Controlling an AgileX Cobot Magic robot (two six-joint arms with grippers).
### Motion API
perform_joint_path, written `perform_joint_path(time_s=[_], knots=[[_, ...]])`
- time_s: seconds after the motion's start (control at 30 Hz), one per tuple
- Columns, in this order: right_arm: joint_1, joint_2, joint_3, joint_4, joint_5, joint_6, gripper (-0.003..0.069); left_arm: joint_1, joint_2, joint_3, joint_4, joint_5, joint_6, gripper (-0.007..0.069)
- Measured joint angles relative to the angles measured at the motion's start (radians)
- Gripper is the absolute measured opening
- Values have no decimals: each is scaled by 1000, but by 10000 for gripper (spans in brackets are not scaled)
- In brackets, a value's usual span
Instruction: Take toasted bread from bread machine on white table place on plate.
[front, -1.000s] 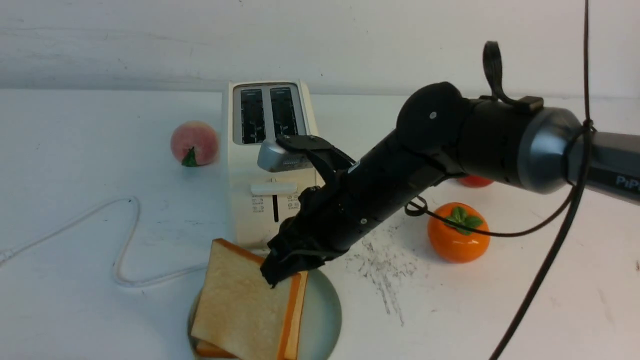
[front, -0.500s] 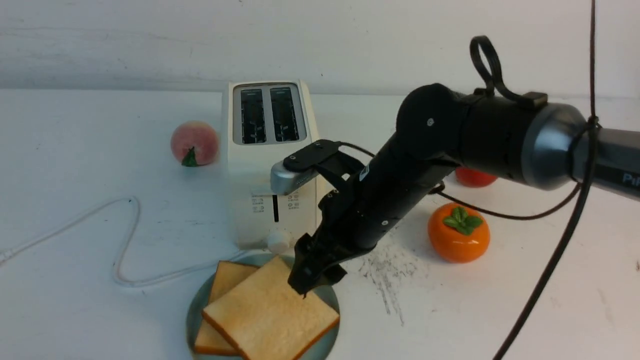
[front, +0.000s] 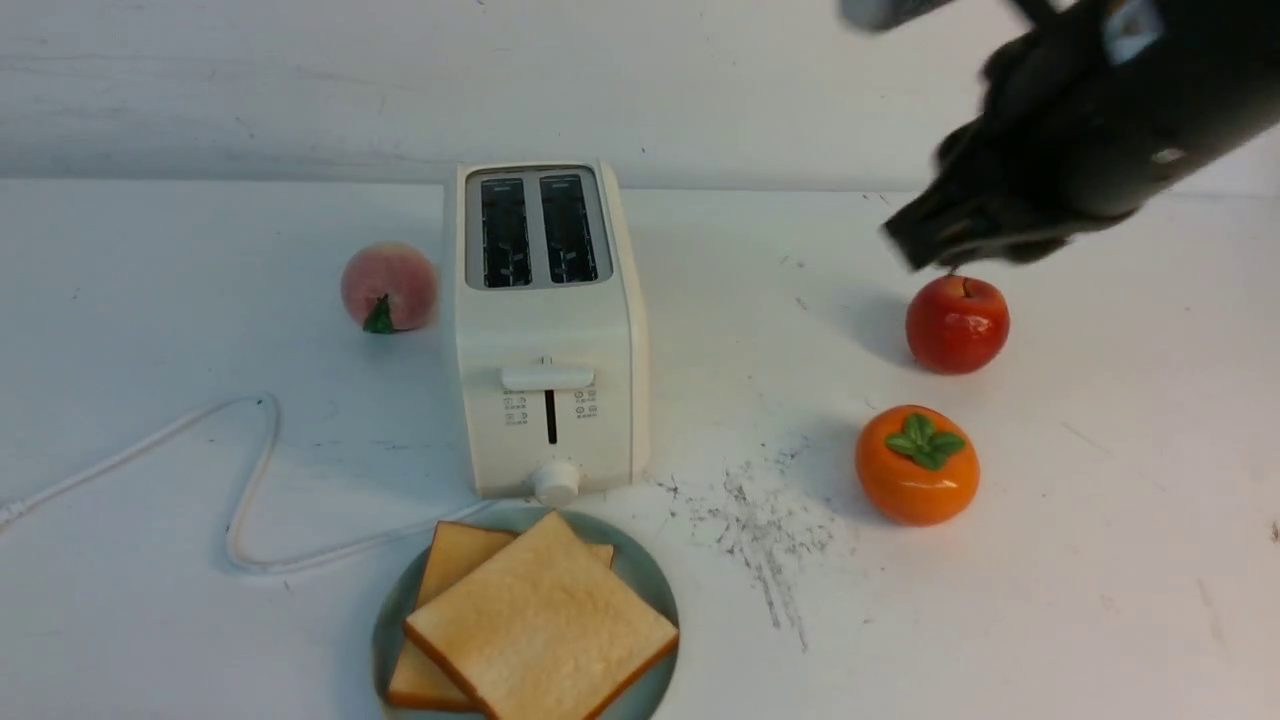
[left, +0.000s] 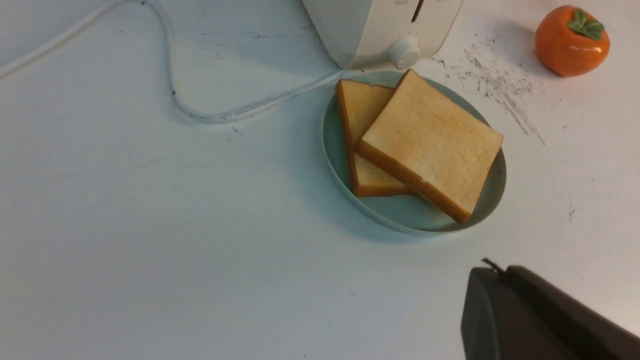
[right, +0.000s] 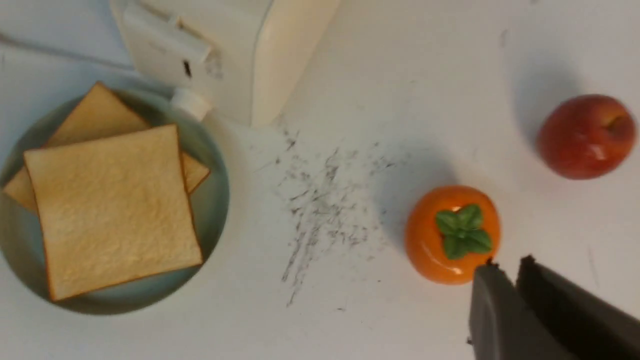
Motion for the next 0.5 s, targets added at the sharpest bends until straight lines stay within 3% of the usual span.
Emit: perform_joint_path(time_s=[0.07,0.27,0.5], knots=[[0,-95,9,-13,0,41,-12,0,0,0,0,-31,0,-14],[0,-368,167,-28,-113,82,-14,0,0,0,0,-115,0,-14],[0,-766,631,-56,-430,180,-8,0,0,7,-1,-217,0,-14]])
